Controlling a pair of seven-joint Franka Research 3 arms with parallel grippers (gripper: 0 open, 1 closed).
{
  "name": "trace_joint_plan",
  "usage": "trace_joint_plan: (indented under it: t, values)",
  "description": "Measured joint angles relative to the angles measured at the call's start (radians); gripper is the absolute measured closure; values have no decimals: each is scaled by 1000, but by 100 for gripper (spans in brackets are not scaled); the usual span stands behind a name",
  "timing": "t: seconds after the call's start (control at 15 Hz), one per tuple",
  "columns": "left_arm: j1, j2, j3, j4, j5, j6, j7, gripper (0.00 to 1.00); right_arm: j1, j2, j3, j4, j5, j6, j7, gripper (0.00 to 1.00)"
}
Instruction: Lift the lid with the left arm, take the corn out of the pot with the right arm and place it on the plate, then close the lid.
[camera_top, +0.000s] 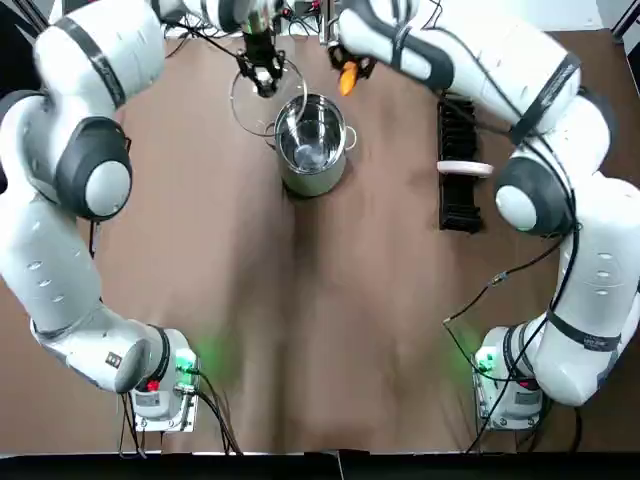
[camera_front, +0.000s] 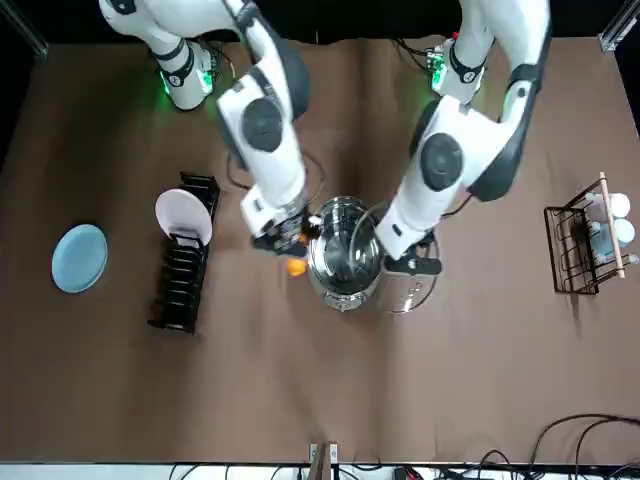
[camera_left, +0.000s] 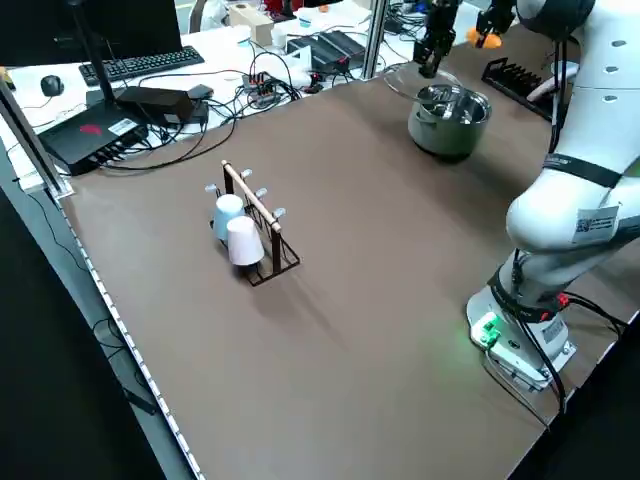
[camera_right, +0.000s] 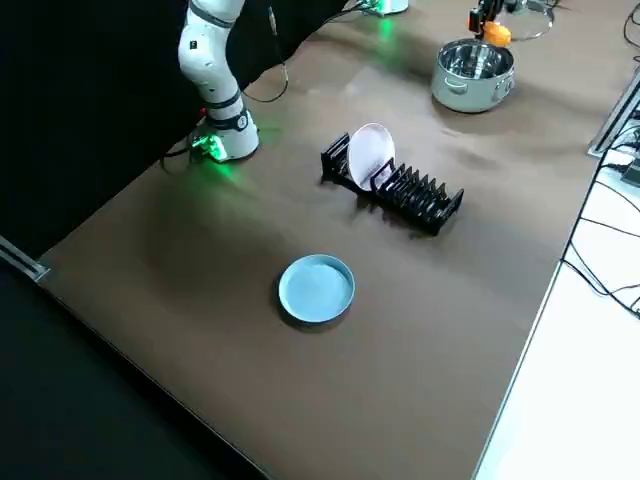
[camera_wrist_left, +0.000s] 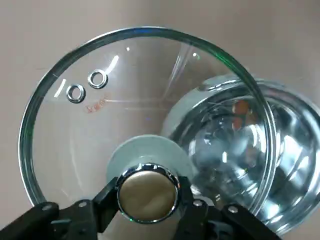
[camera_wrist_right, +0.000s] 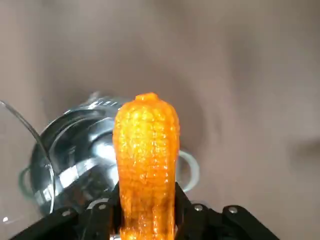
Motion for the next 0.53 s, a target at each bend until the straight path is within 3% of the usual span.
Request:
trace_joint_plan:
  t: [0.33, 0.53]
  values:
    - [-116, 87, -3, 0, 0, 203, -190, 49, -222, -41, -5, 0, 59, -207, -249, 60]
    - [-150, 110, -4, 0, 0, 226, -237, 49, -387, -66, -11, -2, 58, -322, -473, 60]
